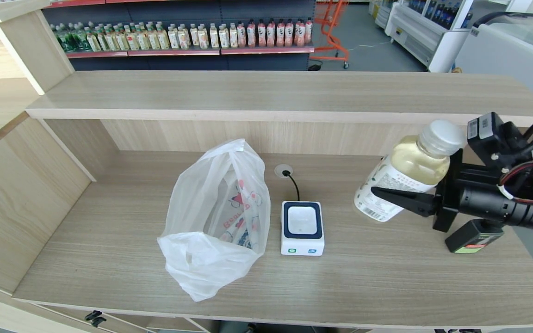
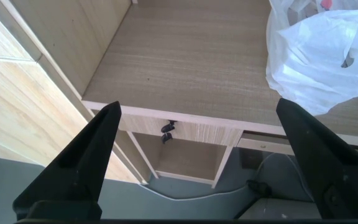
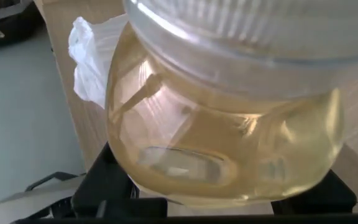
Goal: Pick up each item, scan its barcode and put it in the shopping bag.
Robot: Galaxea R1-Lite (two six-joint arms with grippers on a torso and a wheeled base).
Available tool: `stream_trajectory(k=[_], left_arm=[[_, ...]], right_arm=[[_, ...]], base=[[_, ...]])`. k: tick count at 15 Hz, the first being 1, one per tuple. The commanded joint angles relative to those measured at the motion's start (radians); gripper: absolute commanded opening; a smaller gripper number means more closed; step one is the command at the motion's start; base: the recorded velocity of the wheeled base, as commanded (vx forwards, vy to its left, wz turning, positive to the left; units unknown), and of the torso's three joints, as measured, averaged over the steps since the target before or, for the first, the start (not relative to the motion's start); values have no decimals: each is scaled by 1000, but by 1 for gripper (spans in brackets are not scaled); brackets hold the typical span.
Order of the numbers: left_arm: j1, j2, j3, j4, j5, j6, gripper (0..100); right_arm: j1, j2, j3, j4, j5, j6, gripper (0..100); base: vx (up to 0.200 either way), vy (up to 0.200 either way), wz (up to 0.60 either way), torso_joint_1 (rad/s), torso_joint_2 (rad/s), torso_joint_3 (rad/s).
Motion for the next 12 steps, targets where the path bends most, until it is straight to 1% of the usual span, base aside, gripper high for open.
stream_trajectory(k=[1,3,4,6,9,11,12], left_arm=[[0,0,0,0,1,0,100],[0,0,0,0,1,0,100],[0,0,0,0,1,0,100],[0,0,0,0,1,0,100],[0,0,0,0,1,0,100],[0,0,0,0,1,0,100],[0,0,0,0,1,0,100]], right_arm=[[-3,155,-22,-97,-6,-41,0],[17,219,-37,-171,10,-136,0],[20,245,-37,-214,36,-164,0],[34,271,-34,-281,46,-195,0],[51,261,-43,-286,39,-210,0],[51,239,-39,-284,40,-314,0],[51,224,-26,-281,39,-328,0]], base=[[0,0,0,0,0,0],[0,0,0,0,0,0],[0,0,0,0,0,0],[0,0,0,0,0,0],[0,0,0,0,0,0],[0,0,0,0,0,0],[0,0,0,0,0,0]])
